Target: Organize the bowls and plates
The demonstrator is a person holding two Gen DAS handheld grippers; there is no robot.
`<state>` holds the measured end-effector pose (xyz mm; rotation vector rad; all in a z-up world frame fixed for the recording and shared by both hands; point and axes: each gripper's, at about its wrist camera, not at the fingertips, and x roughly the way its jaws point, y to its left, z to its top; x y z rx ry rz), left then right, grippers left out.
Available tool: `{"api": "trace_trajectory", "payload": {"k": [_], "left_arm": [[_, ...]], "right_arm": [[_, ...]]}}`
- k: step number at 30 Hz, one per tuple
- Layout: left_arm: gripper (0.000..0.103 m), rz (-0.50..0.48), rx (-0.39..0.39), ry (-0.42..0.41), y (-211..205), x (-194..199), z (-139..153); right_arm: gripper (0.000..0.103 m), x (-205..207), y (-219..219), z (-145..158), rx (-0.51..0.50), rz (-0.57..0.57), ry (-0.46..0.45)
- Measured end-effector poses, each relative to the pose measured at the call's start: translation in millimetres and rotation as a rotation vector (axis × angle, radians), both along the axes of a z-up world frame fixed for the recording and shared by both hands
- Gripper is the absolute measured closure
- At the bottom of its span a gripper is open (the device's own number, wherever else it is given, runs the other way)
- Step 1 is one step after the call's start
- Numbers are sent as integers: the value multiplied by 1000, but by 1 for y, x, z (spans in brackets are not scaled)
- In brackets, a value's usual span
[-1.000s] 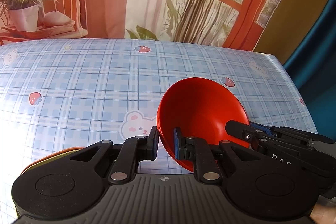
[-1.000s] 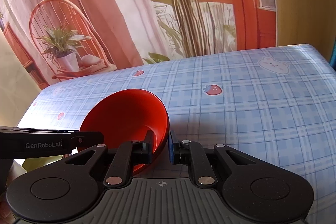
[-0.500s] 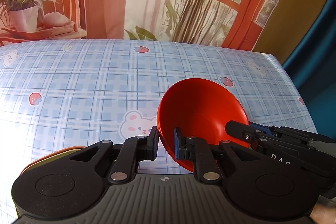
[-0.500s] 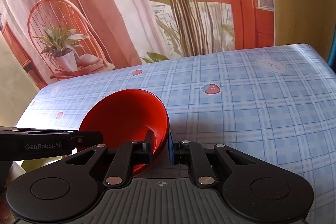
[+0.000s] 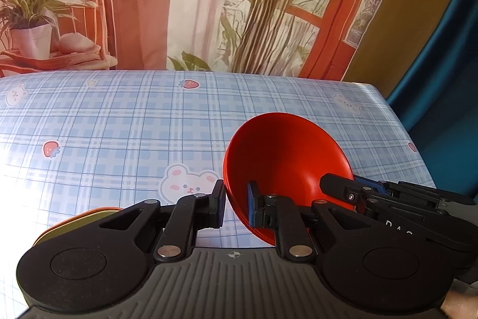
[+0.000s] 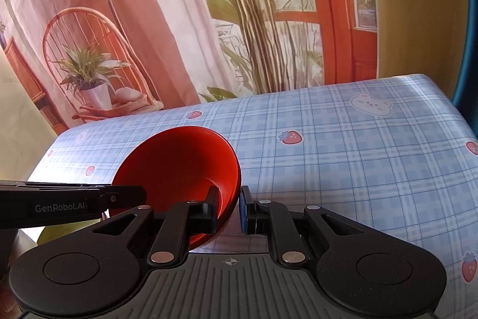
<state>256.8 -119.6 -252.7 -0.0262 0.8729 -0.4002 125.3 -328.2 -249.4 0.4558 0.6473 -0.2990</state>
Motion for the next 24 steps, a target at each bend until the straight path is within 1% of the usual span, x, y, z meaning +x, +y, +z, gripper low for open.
{"api": "trace_trajectory", "payload": {"k": [13, 24], "left_arm": [[87, -10, -14, -66, 7, -25, 27], [87, 12, -21, -107, 26, -47, 45]], "right_arm": [[90, -17, 15, 28, -38, -3, -27], [90, -21, 40, 50, -60, 18, -56]]}}
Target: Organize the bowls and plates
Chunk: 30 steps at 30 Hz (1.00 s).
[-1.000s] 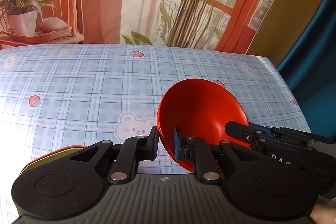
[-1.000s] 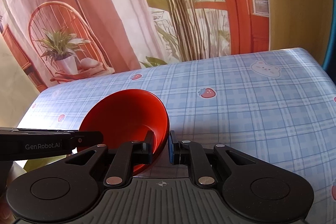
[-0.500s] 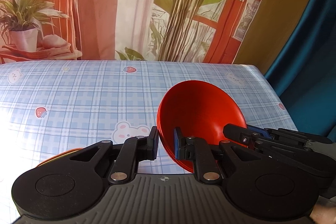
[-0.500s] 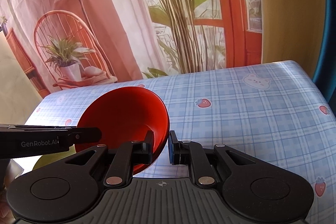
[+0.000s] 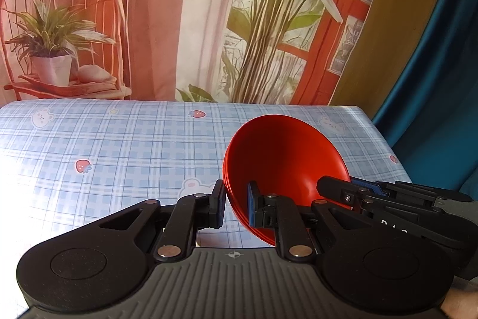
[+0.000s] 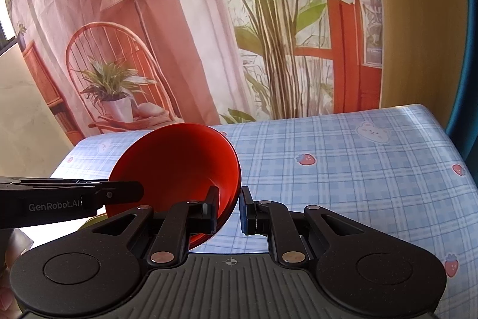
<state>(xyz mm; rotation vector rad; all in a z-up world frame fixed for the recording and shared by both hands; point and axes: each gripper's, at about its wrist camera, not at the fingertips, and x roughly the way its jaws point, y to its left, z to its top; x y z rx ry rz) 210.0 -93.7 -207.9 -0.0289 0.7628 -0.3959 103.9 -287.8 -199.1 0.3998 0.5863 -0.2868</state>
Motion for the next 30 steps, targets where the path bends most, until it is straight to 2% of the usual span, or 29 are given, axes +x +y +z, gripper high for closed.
{"api": "trace_trajectory", "payload": {"k": [12, 30], "left_arm": [[87, 62, -7, -10, 42, -22, 5], [87, 147, -8, 36, 102, -33, -17]], "right_arm": [[90, 12, 43, 12, -15, 63, -12], [90, 46, 106, -2, -12, 167, 33]]}}
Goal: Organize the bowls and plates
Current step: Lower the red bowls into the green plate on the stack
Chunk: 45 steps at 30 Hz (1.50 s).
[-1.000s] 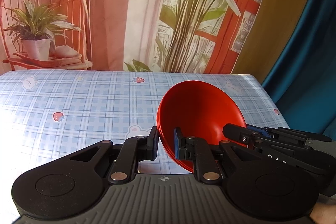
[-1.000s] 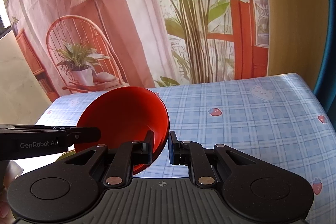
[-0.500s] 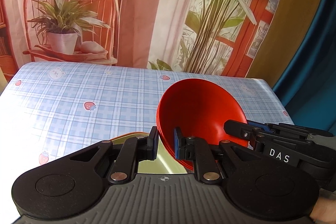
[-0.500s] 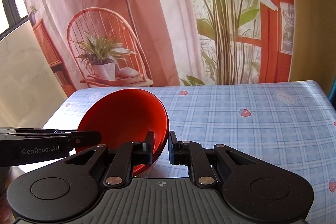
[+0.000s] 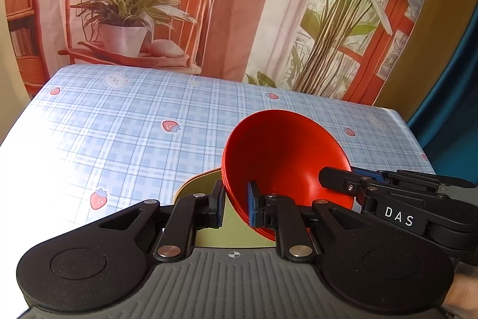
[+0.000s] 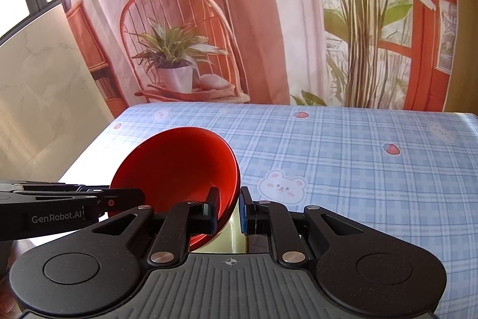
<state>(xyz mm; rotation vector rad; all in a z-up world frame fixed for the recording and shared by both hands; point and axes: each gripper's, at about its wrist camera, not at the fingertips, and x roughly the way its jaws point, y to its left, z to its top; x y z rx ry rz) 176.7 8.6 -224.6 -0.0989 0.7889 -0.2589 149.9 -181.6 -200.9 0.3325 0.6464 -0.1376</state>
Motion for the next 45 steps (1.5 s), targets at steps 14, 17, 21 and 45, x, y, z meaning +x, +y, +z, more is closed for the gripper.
{"api": "trace_trajectory", "payload": {"k": [14, 17, 21, 45], "left_arm": [[86, 32, -1, 44, 23, -6, -19], [86, 30, 0, 51, 23, -7, -23], [86, 28, 5, 61, 23, -7, -27], [85, 3, 37, 59, 14, -6, -35]], "right_arm": [[90, 14, 28, -17, -6, 46, 43], [91, 14, 29, -21, -9, 49, 54], [91, 15, 29, -25, -7, 49, 67], [89, 14, 29, -34, -24, 35, 94]]}}
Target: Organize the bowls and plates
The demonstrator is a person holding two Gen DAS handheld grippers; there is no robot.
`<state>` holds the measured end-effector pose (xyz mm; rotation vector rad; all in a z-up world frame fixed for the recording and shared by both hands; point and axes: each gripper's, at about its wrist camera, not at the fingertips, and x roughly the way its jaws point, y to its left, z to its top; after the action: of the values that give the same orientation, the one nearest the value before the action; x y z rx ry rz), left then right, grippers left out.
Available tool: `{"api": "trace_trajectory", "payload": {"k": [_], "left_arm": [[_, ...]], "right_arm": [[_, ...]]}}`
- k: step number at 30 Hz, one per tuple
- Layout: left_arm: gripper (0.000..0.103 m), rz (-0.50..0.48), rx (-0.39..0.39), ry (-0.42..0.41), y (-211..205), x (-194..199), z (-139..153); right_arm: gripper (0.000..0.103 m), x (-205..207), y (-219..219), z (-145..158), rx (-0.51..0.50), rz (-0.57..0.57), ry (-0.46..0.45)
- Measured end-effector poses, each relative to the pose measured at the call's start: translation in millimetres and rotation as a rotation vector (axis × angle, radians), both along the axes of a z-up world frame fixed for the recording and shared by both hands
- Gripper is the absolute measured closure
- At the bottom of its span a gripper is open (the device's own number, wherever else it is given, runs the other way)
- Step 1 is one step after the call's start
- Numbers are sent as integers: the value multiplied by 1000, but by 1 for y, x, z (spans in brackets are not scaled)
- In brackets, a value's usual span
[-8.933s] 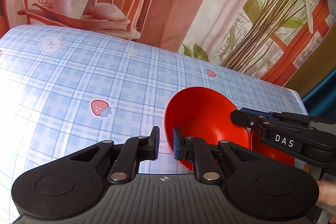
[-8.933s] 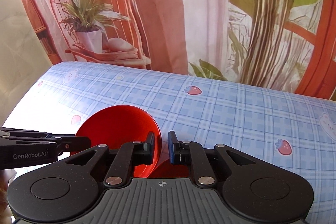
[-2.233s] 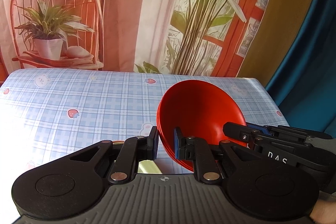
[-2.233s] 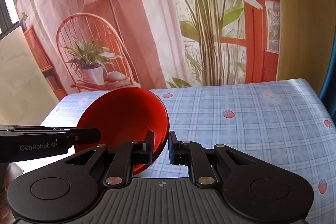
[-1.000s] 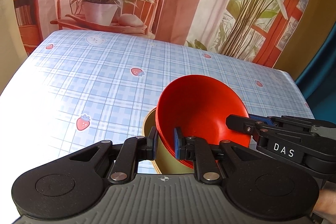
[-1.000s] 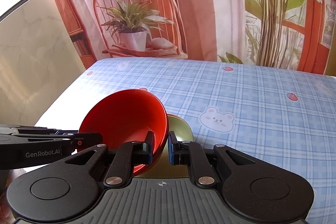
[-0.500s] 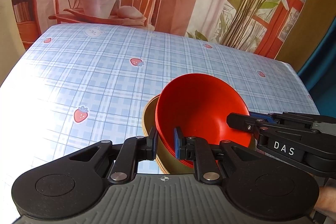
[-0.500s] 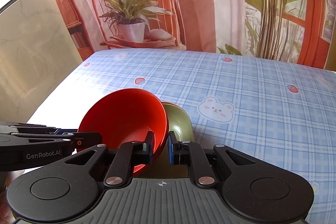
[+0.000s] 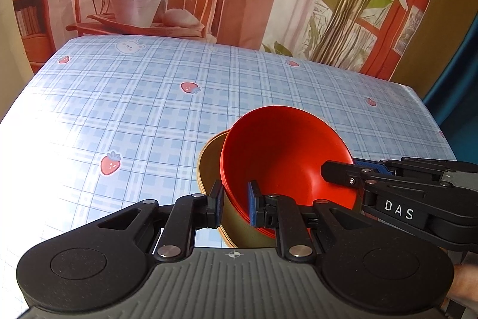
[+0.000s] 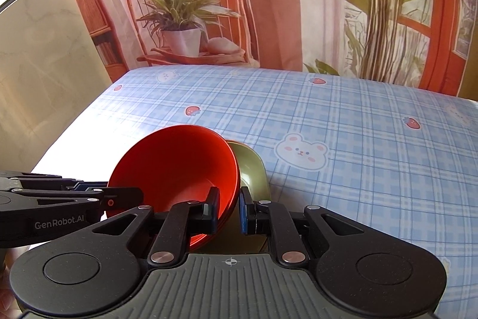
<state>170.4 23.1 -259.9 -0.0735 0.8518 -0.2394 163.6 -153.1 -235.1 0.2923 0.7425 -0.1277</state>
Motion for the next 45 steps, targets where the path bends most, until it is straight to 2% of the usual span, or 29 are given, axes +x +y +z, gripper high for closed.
{"api": "trace_trajectory", "payload": {"k": [5, 10, 12, 16, 19, 22, 27, 29, 32, 45], "left_arm": [[76, -2, 20, -10, -1, 0, 3], [73, 8, 43, -35, 1, 0, 10], [67, 9, 47, -43, 0, -1, 14], [61, 2, 63, -70, -3, -5, 23], [54, 1, 70, -93, -5, -8, 31], [40, 10, 85, -130, -6, -14, 42], [9, 19, 126, -212, -10, -28, 63], [7, 19, 129, -251, -10, -36, 74], [1, 24, 119, -284, -9, -45, 89], [0, 72, 133, -403, -8, -94, 140]], "right_arm": [[86, -3, -2, 2, -5, -16, -17], [80, -7, -3, 7, -9, -26, -28], [76, -9, -4, 9, -10, -35, -34], [67, -15, -8, 15, -24, -55, -44], [58, -20, -13, 21, -33, -74, -58], [45, -28, -17, 30, -47, -90, -78], [18, -45, -26, 49, -66, -124, -119], [8, -52, -29, 57, -79, -128, -135], [0, -62, -30, 71, -107, -141, -150], [0, -112, -9, 133, -195, -135, -243]]}}
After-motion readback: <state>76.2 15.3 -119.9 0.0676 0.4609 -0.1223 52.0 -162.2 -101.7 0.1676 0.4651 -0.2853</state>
